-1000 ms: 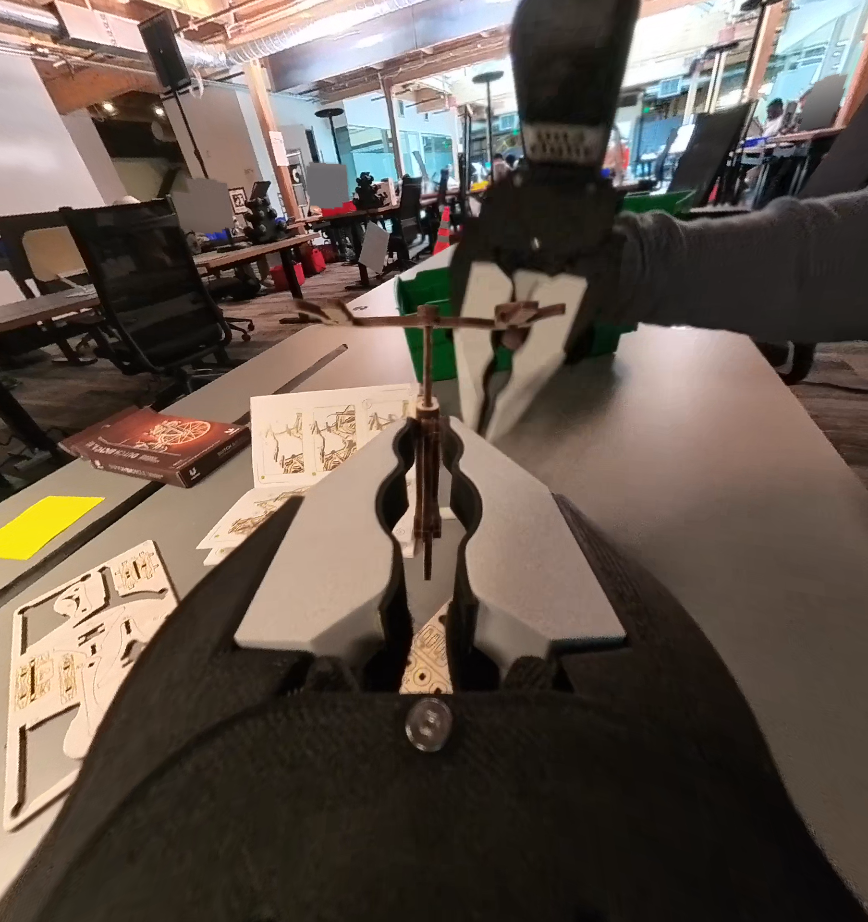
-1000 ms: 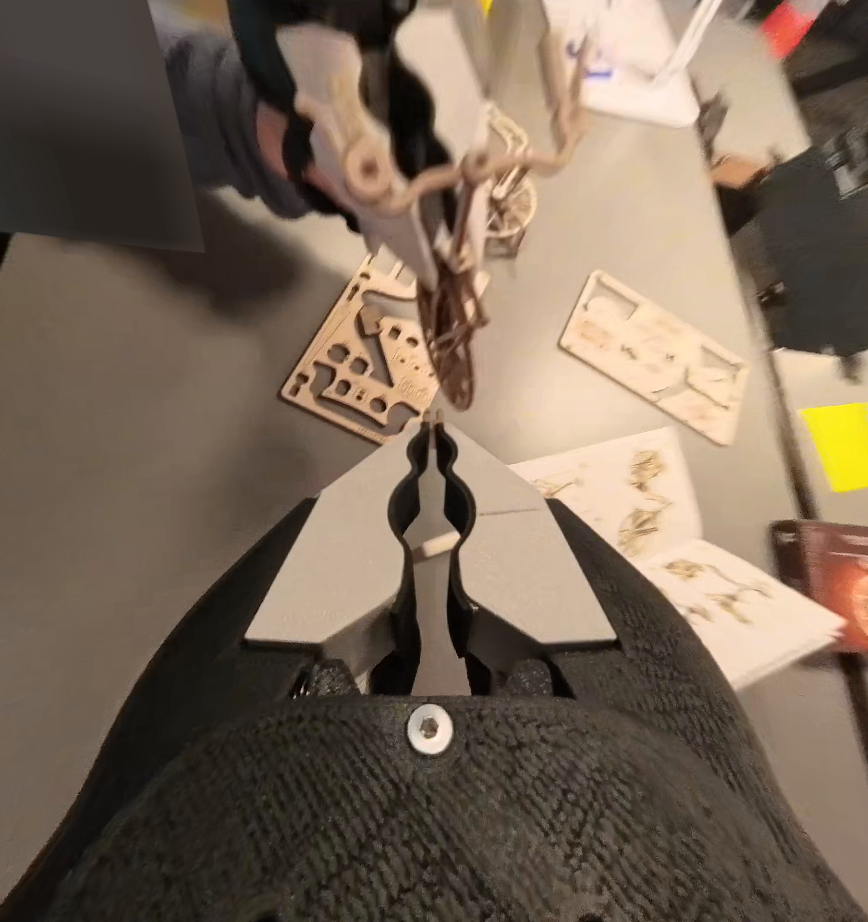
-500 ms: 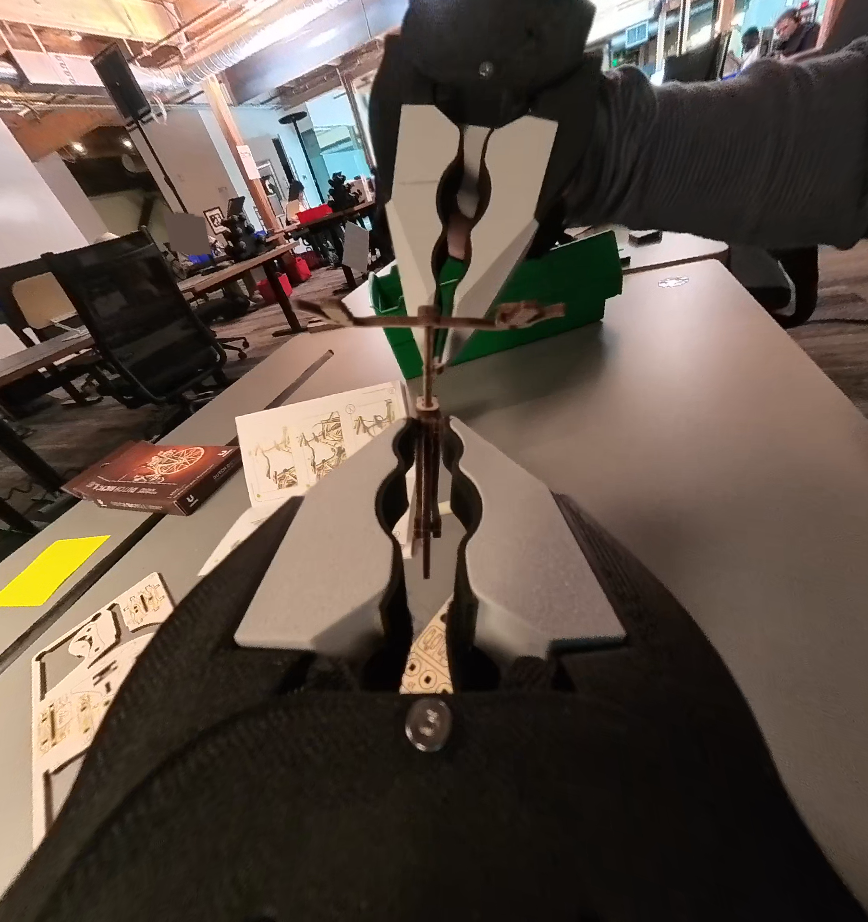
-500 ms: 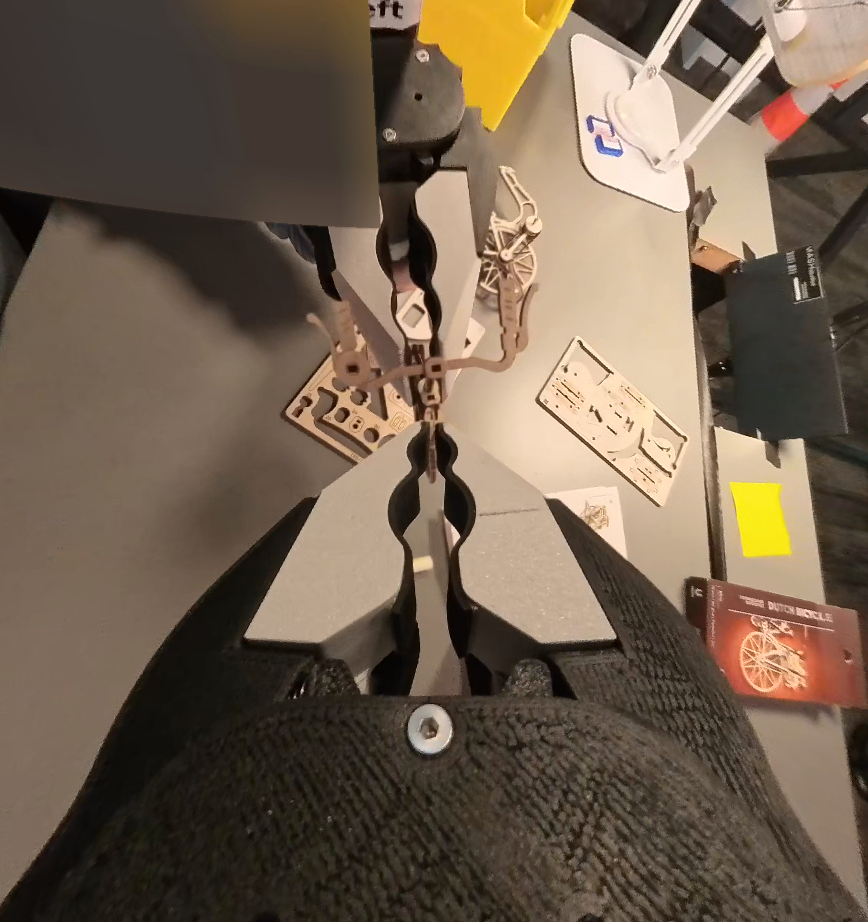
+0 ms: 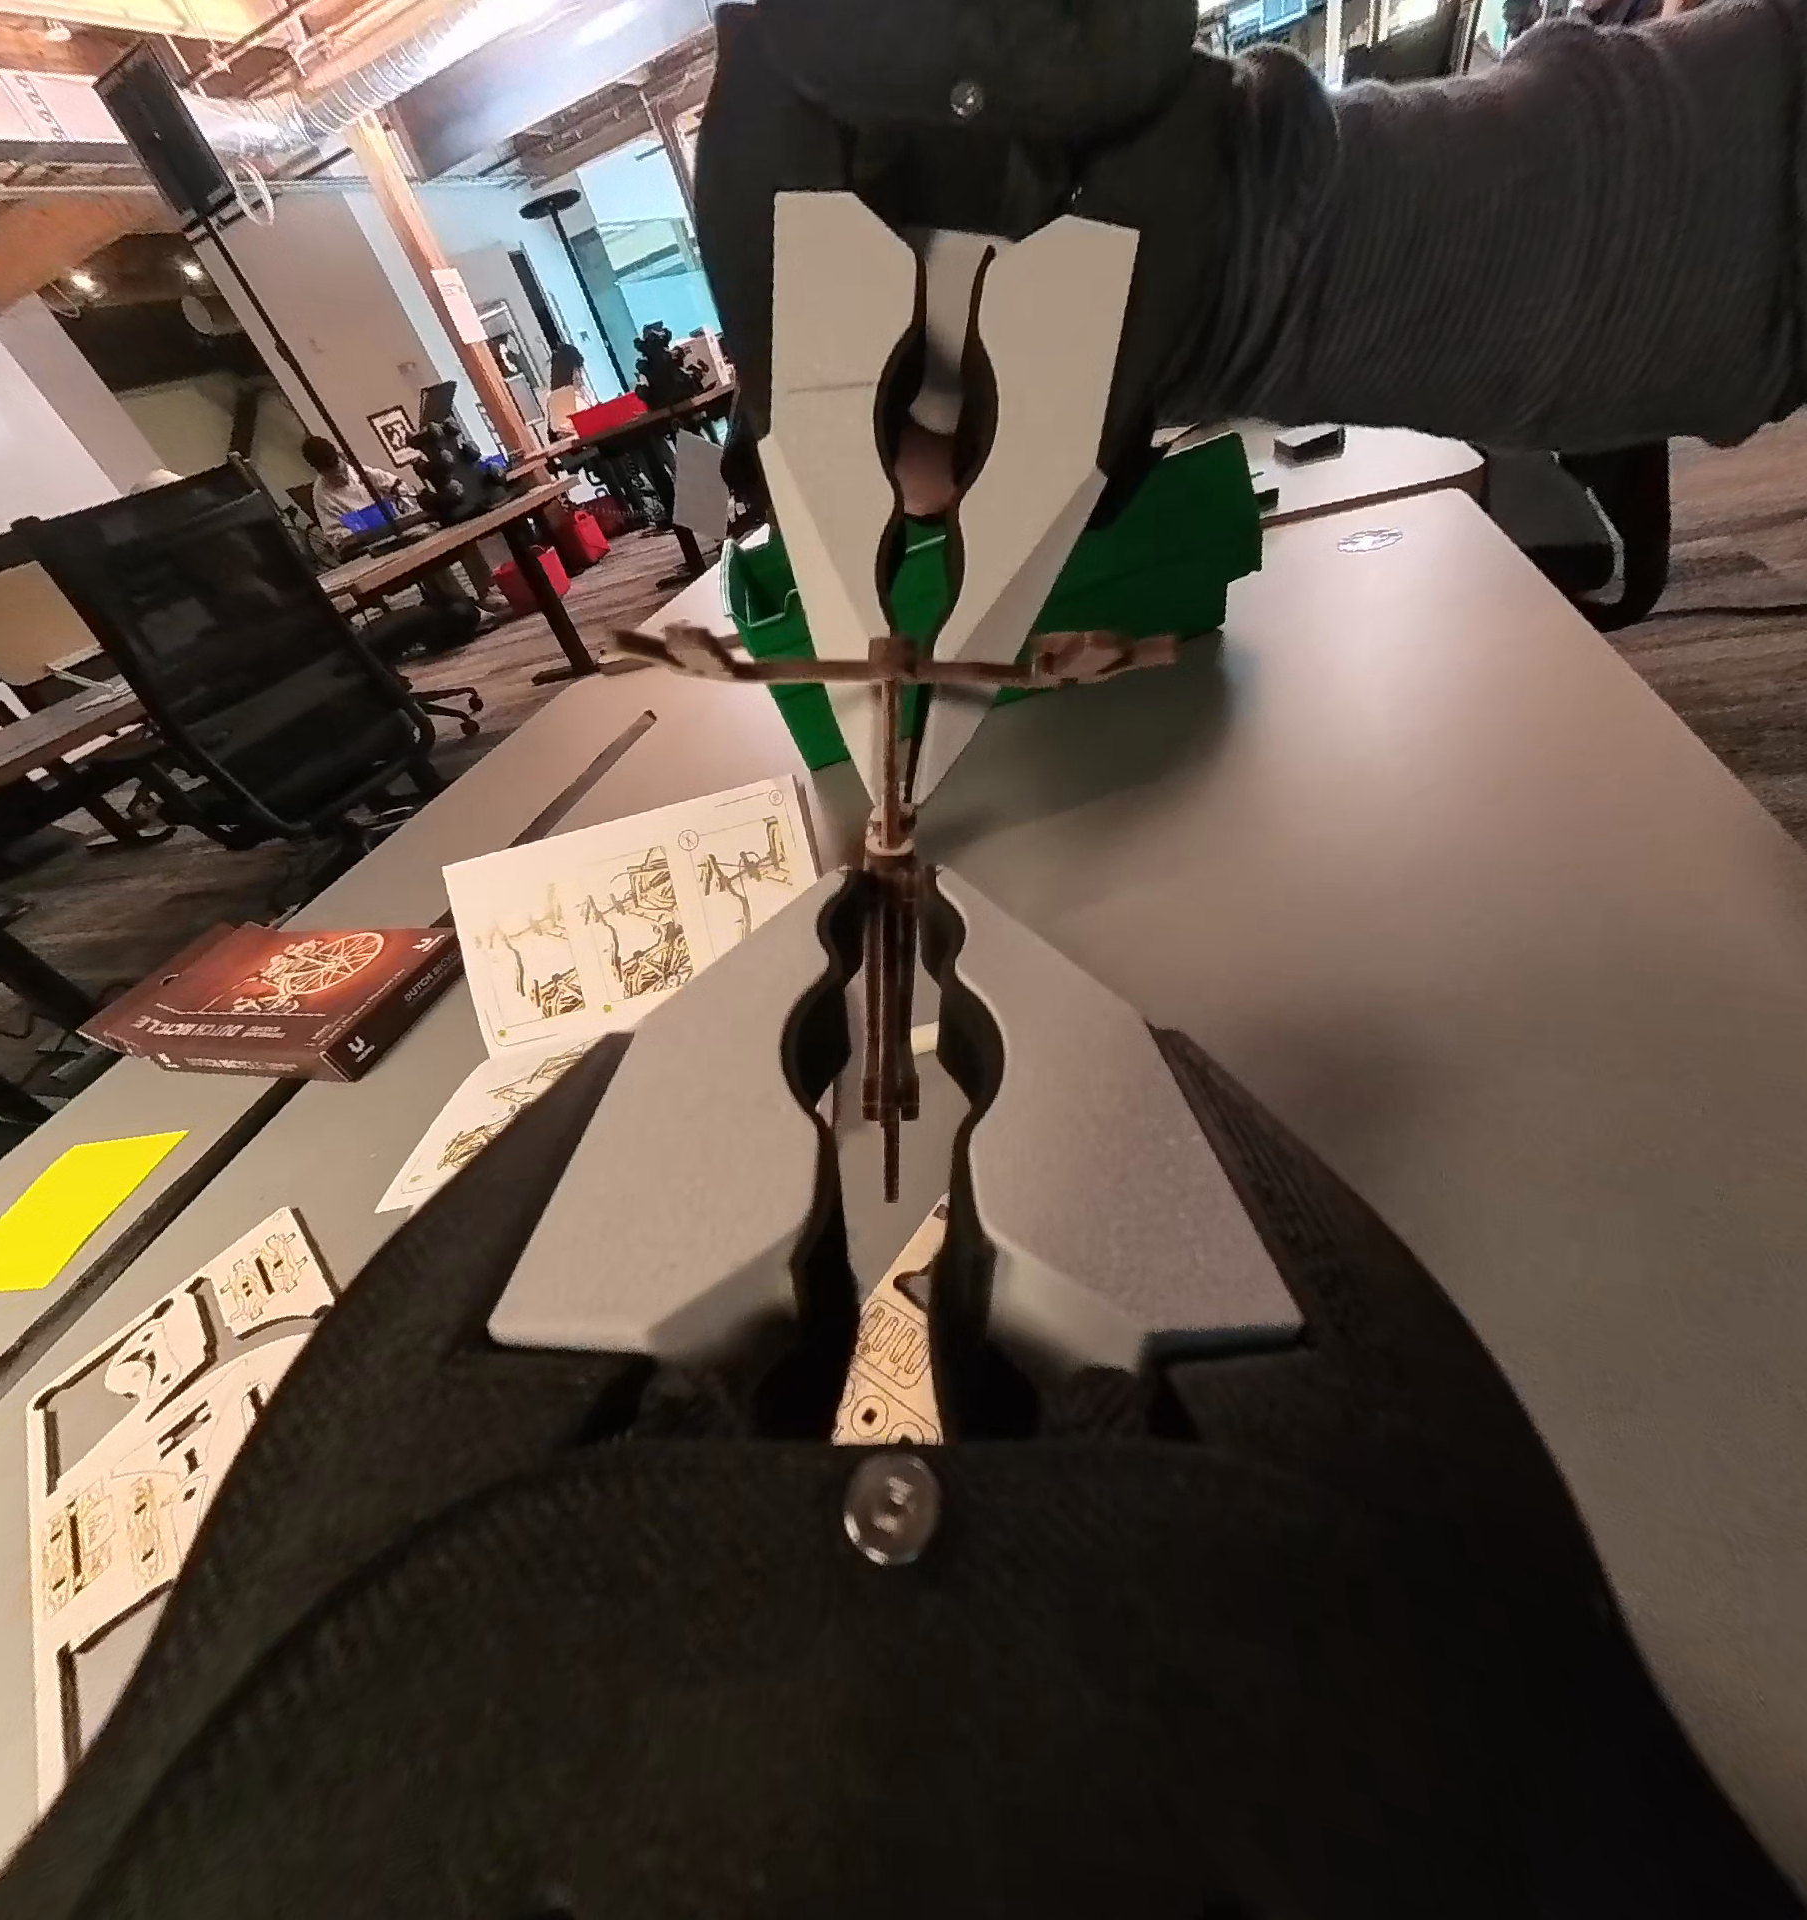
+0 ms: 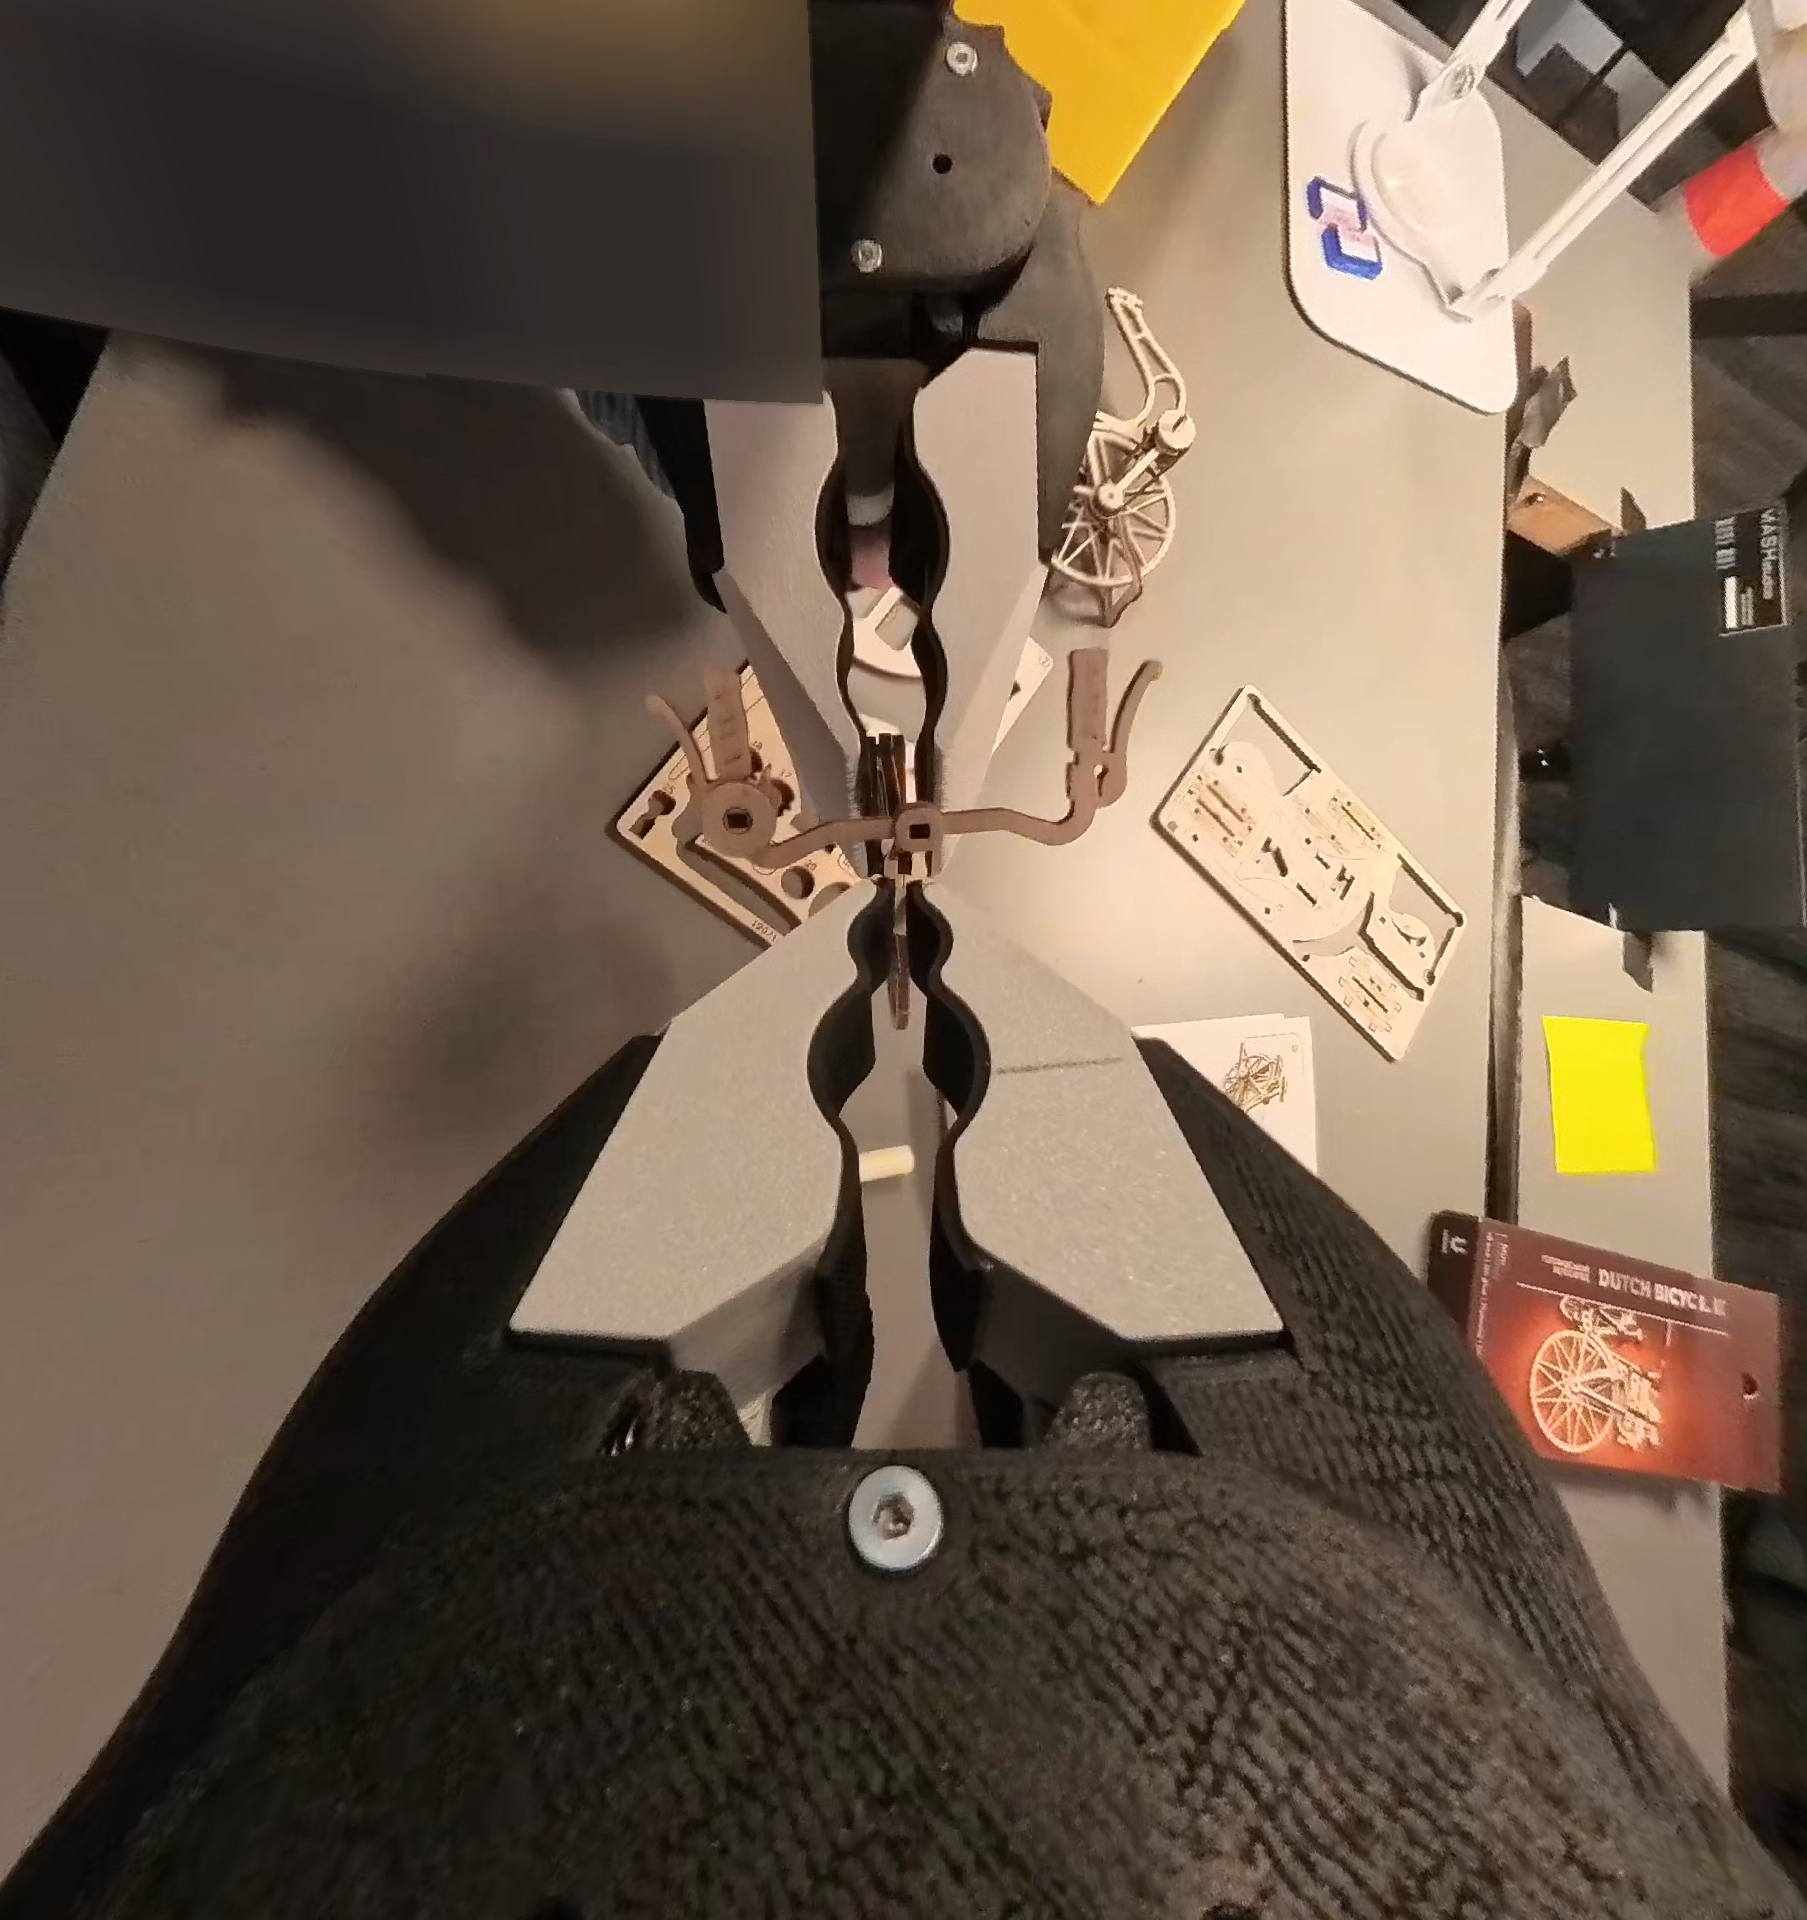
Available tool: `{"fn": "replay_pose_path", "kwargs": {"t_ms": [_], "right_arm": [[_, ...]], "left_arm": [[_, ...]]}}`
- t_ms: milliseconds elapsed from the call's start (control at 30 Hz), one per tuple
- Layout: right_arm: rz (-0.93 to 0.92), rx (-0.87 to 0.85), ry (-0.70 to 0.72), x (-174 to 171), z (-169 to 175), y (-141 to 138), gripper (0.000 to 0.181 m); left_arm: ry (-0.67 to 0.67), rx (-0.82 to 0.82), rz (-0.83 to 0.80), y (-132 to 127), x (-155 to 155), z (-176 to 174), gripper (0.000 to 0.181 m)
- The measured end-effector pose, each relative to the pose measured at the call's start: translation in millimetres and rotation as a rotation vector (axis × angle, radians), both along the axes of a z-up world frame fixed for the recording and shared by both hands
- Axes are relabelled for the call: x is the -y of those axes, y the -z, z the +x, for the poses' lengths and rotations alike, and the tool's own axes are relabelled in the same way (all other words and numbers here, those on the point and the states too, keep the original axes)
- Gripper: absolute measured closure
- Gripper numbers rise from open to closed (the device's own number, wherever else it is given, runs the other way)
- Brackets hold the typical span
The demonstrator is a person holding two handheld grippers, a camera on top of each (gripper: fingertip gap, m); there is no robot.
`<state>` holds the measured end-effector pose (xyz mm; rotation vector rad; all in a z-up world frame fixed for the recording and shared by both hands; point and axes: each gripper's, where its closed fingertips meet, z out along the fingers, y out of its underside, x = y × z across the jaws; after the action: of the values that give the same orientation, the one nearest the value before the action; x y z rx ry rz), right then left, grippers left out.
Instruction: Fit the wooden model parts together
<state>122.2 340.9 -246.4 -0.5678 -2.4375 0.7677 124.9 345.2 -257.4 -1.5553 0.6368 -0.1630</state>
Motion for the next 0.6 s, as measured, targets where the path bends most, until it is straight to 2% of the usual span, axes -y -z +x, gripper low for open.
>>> {"fn": "replay_pose_path", "kwargs": {"t_ms": [333, 600], "right_arm": [[0.194, -0.003, 0.016, -6.7, 2.8, 14.9, 0.181], [0.179, 0.005, 0.083, -12.4, 9.4, 44.8, 0.181]], "left_arm": [[-0.066, -0.126, -0.026, 14.1, -7.4, 0.5, 0.172], [-0.069, -0.196, -0.113, 45.3, -14.1, 6.1, 0.172]]}}
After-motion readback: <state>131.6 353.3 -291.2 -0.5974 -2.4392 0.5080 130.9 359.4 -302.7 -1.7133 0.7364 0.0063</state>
